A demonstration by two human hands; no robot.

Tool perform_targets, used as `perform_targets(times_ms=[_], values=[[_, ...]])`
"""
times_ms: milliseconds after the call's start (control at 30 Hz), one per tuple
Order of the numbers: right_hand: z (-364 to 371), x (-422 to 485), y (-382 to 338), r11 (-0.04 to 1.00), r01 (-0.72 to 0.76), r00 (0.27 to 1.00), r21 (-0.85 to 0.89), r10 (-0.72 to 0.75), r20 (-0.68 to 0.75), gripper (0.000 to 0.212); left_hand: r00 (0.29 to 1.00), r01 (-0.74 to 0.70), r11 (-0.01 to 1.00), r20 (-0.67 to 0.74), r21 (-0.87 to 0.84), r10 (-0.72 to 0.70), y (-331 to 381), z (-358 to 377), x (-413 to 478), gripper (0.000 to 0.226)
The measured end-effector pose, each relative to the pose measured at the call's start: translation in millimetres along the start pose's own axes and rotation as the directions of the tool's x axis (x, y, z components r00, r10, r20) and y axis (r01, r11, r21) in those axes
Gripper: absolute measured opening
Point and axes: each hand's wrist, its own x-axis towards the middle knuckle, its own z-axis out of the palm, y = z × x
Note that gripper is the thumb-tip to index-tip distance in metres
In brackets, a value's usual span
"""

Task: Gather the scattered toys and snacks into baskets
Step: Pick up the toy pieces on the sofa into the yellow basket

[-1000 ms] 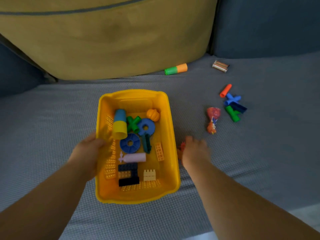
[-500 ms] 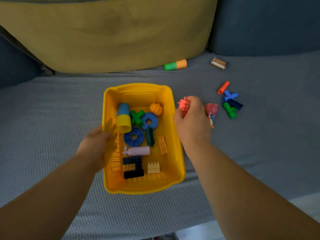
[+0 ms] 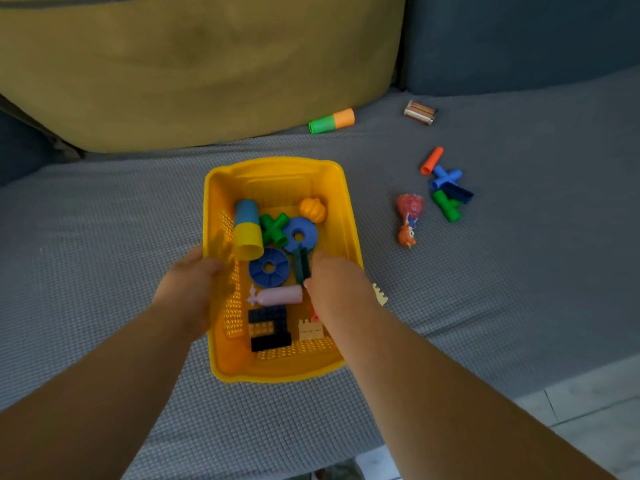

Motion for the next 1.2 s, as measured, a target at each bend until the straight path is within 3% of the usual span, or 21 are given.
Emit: perform_targets(times_ms=[33, 100, 133, 200, 333, 467, 500, 600, 700, 767, 833, 900, 967, 1033, 1100, 1200], values=[[-27.0, -10.4, -10.1, 0.991, 0.131, 0.987, 0.026, -0.128, -0.094, 0.025, 1.0, 0.004, 1.0, 0.001, -0.004, -0.004, 0.2, -0.3, 1.4, 0.023], [-74.9, -27.3, -14.6, 0.933, 0.303, 0.921, 0.193, -0.235, -0.312, 0.024, 1.0, 0.015, 1.0, -0.009, -0.018, -0.015, 1.5, -1.9, 3.1, 0.024], [-84.7, -24.3, -5.4, 0.915, 0.324, 0.88, 0.242, -0.198, -0.432, 0.024, 1.0, 0.018, 1.0, -0.008, -0.023, -0.018, 2.5, -2.8, 4.0, 0.023], [-81.8, -12.8, 7.3, 0.917, 0.271, 0.853, 0.293, -0.087, -0.515, 0.022, 1.0, 0.022, 1.0, -0.002, -0.013, -0.022, 4.1, -4.5, 5.2, 0.022], [-53.4, 0.3, 40.5, 0.9, 0.041, 0.917, 0.435, 0.139, -0.374, 0.03, 1.0, 0.017, 1.0, -0.007, 0.002, -0.017, 4.8, -6.1, 8.7, 0.021], [-12.1, -3.1, 56.0, 0.955, -0.196, 0.977, 0.223, 0.209, -0.034, 0.053, 1.0, 0.014, 1.0, 0.009, 0.024, -0.014, 4.6, -9.1, 13.5, 0.022], [-4.8, -4.0, 57.6, 0.963, -0.211, 0.976, 0.169, 0.216, -0.011, 0.052, 1.0, 0.014, 1.0, 0.014, 0.026, -0.015, 4.8, -10.6, 15.0, 0.022], [-0.7, -0.9, 60.7, 0.972, -0.201, 0.975, 0.121, 0.21, -0.071, 0.036, 1.0, 0.015, 0.999, 0.02, 0.031, -0.015, 6.0, -14.7, 18.3, 0.023], [-31.3, 4.9, 53.7, 0.906, -0.153, 0.937, 0.395, 0.26, -0.232, 0.031, 1.0, 0.023, 0.999, 0.018, 0.039, -0.023, 7.2, -12.9, 17.7, 0.024], [-64.8, 3.8, 37.2, 0.86, 0.016, 0.858, 0.511, 0.25, -0.448, 0.032, 0.999, 0.027, 0.999, 0.026, 0.04, -0.028, 9.3, -9.2, 16.8, 0.023], [-92.1, -2.0, 12.3, 0.891, 0.182, 0.797, 0.416, 0.114, -0.593, 0.027, 0.999, 0.025, 0.998, 0.029, 0.05, -0.027, 12.2, -4.6, 13.5, 0.021], [-104.3, -4.1, -11.1, 0.933, 0.234, 0.83, 0.272, -0.046, -0.556, 0.023, 0.999, 0.022, 0.998, 0.041, 0.058, -0.024, 16.4, -0.7, 10.8, 0.019], [-100.1, -1.8, -26.0, 0.973, 0.211, 0.893, 0.096, -0.152, -0.423, 0.024, 0.998, 0.025, 0.997, 0.052, 0.072, -0.029, 20.6, 3.6, 7.5, 0.021], [-92.3, 1.9, -32.7, 0.986, 0.164, 0.943, 0.013, -0.153, -0.296, 0.023, 0.998, 0.018, 0.997, 0.054, 0.074, -0.022, 25.1, 6.8, 3.2, 0.02], [-89.3, 3.4, -34.2, 0.995, 0.092, 0.976, 0.049, -0.08, -0.202, 0.019, 0.998, 0.015, 0.997, 0.067, 0.08, -0.02, 26.3, 9.3, 2.7, 0.02], [-90.5, 0.8, -35.5, 0.994, 0.11, 0.978, 0.007, -0.107, -0.177, 0.018, 0.996, 0.019, 0.996, 0.083, 0.082, -0.026, 28.2, 11.1, 1.9, 0.022]])
